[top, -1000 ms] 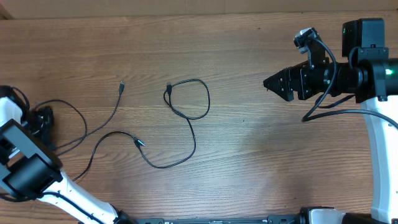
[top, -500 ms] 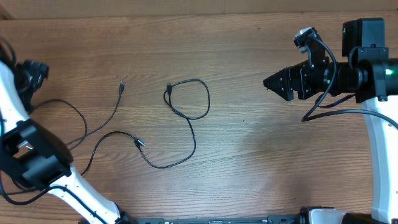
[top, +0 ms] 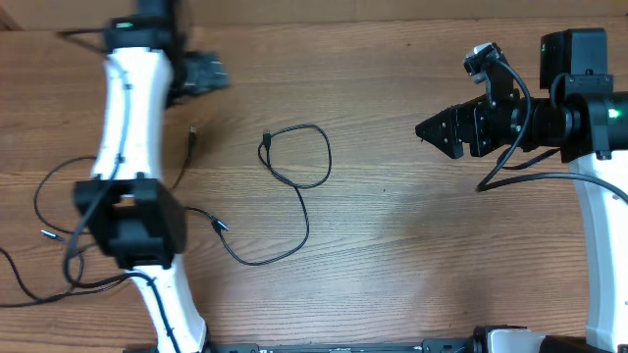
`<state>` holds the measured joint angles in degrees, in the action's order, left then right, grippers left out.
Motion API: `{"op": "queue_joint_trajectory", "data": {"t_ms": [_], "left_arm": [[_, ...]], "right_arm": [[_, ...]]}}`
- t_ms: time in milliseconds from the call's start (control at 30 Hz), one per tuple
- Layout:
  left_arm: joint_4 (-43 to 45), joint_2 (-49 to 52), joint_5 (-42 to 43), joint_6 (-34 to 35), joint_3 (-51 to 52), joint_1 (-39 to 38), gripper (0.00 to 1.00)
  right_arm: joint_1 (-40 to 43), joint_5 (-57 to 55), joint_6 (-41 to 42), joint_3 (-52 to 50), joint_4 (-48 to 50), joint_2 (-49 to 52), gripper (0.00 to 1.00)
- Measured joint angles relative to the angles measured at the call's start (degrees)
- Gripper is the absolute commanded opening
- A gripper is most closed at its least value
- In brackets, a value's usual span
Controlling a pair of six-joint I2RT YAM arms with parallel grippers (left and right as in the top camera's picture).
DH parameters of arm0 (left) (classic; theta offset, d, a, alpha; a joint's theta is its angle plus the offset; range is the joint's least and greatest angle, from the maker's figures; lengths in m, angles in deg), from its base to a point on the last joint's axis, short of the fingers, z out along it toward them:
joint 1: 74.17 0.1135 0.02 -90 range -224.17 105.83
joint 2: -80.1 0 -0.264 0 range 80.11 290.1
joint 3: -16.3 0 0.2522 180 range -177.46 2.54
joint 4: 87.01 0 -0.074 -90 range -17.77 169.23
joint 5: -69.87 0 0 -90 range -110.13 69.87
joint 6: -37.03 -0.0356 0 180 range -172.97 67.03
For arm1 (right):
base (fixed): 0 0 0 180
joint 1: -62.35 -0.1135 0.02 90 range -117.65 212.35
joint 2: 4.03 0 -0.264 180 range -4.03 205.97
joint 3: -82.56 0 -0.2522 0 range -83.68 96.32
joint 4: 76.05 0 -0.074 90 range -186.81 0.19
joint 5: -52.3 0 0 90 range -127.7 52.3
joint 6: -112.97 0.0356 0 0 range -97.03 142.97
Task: Untangle cables
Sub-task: 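Pull the held cable up-left with the left gripper, then swing the left gripper to the center cable loop and grasp it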
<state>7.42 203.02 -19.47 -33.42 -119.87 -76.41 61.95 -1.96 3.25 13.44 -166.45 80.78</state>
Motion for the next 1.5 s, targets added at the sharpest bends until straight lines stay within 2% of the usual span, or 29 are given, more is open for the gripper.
{"op": "queue_joint_trajectory", "data": {"t_ms": [333, 533, 733, 1100, 1233, 1333, 1500], "left_arm": [[-2.0, 0.1, -0.4, 6.1, 0.6, -16.2, 1.0], [-6.0, 2.7, -2.2, 15.5, 3.0, -21.4, 1.0], [-5.5, 4.0, -3.2, 24.9, 8.2, -21.8, 1.0], [-0.8, 4.0, -4.2, 32.5, 17.9, -21.3, 1.0], [3.6, 4.0, -4.4, 34.9, 23.0, -21.2, 0.99], [4.8, 4.0, -4.4, 36.0, 25.6, -21.2, 0.88], [6.7, 4.0, -4.3, 37.1, 26.6, -21.0, 0.81]], "right_arm": [[0.0, -0.2, 0.0, 0.0, 0.0, 0.0, 0.84], [0.0, -1.6, 0.0, 0.0, -0.7, 0.0, 0.84], [0.0, -2.6, 0.0, 0.0, -0.8, 0.0, 0.84], [0.0, -3.7, 0.0, 0.0, -1.0, 0.0, 0.85], [0.0, -3.8, 0.0, 0.0, -1.0, 0.0, 0.85], [0.0, -3.8, 0.0, 0.0, -1.3, 0.0, 0.85], [0.0, -3.8, 0.0, 0.0, -1.4, 0.0, 0.85]]}}
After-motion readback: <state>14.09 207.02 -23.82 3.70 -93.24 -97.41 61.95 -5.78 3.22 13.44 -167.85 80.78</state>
